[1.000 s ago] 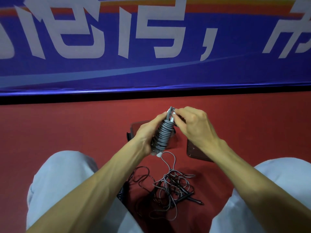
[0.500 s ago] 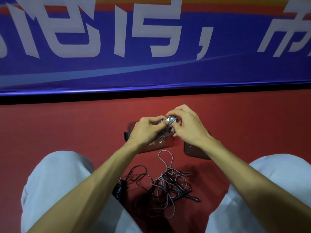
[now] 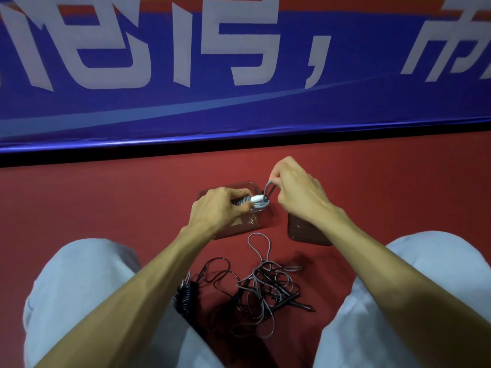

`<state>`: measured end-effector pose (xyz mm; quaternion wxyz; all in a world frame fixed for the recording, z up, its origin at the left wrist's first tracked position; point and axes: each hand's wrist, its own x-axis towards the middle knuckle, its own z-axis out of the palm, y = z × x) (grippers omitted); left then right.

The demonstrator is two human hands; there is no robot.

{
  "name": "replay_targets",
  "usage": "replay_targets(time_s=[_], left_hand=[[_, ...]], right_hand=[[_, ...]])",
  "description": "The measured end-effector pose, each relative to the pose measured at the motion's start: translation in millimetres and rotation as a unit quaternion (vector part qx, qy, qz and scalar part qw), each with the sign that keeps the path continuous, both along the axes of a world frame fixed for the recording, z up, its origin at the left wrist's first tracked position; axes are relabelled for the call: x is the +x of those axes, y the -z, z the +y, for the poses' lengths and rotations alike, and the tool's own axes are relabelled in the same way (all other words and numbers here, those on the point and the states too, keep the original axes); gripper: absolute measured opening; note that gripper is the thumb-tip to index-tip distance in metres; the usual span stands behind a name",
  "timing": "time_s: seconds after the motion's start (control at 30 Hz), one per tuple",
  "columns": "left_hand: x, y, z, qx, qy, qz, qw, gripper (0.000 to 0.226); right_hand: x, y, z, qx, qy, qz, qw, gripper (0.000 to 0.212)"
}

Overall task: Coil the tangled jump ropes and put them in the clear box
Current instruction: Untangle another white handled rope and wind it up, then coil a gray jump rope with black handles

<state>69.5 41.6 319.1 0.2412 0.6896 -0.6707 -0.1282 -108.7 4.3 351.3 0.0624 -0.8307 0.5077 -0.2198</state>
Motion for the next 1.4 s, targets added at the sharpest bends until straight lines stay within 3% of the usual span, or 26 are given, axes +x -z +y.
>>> replay_targets(time_s=[0.2, 0.33, 0.4, 0.53, 0.67, 0.87, 1.03, 1.13, 1.27, 1.4], left_hand=[[10, 14, -9, 0.023, 0.019, 0.099, 0.995, 0.012], [15, 16, -1, 0.042, 0.063, 0.186, 0.98, 0.017], [18, 16, 8, 0.053, 0.121, 0.26, 0.957, 0.024], [34, 20, 22, 0.091, 0.153, 0.31, 0.934, 0.021], [65, 35, 24, 0.157, 0.085, 0.307, 0.935, 0.049], [107, 97, 28, 0.235, -0.043, 0.332, 0.912, 0.054], [142, 166, 39, 0.23, -0.161, 0.334, 0.9, 0.05], [163, 206, 44, 0.23, -0.224, 0.277, 0.906, 0.053], [177, 243, 47, 0.243, -0.271, 0.2, 0.91, 0.041], [182, 276, 45, 0.301, -0.285, 0.125, 0.901, 0.037]], right_hand=[[7, 3, -17, 0.068, 0.018, -0.148, 0.987, 0.018], [20, 8, -26, 0.197, 0.04, -0.35, 0.915, 0.026], [27, 9, -30, 0.212, 0.054, -0.412, 0.884, 0.026], [54, 18, -36, 0.245, 0.07, -0.483, 0.838, 0.024], [82, 37, -38, 0.329, 0.061, -0.505, 0.796, 0.021], [122, 92, -39, 0.427, 0.04, -0.427, 0.796, 0.015], [149, 160, -48, 0.451, 0.017, -0.248, 0.857, 0.019], [157, 205, -51, 0.453, -0.013, -0.119, 0.883, 0.027], [153, 264, -55, 0.439, -0.012, 0.016, 0.898, 0.029], [135, 305, -65, 0.414, 0.033, 0.088, 0.905, 0.022]])
